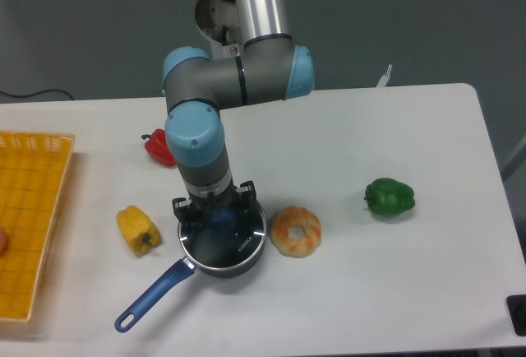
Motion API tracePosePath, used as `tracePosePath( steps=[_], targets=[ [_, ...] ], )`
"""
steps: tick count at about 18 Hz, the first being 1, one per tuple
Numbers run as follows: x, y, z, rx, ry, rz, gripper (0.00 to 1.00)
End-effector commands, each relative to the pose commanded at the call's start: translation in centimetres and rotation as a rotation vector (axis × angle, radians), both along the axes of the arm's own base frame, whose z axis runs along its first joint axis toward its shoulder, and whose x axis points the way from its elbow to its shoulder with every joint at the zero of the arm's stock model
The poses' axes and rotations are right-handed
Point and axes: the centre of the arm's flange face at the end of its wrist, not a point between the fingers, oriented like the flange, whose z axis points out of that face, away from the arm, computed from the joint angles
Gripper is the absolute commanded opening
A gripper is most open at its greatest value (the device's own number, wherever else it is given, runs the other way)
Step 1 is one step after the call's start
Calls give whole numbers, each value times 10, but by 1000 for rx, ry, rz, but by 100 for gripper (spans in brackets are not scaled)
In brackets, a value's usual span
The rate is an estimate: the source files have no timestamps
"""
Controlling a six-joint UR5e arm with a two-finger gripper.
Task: Open the lid
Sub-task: 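Close the gripper on the lid's blue knob, then lift the glass lid off the saucepan and carry it toward the donut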
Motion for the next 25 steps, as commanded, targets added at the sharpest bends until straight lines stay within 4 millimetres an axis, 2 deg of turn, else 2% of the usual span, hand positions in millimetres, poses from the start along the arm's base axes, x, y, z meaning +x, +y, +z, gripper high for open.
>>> tracePosePath(
  steps=[5, 8, 14, 25],
  targets=[
    [-1, 0, 1, 1, 1, -3, 67],
    [-1, 0, 2, 2, 2, -3, 58],
    [-1, 0, 2, 2, 4, -3, 58],
    [-5, 1, 18, 15, 19, -32, 58]
  ],
)
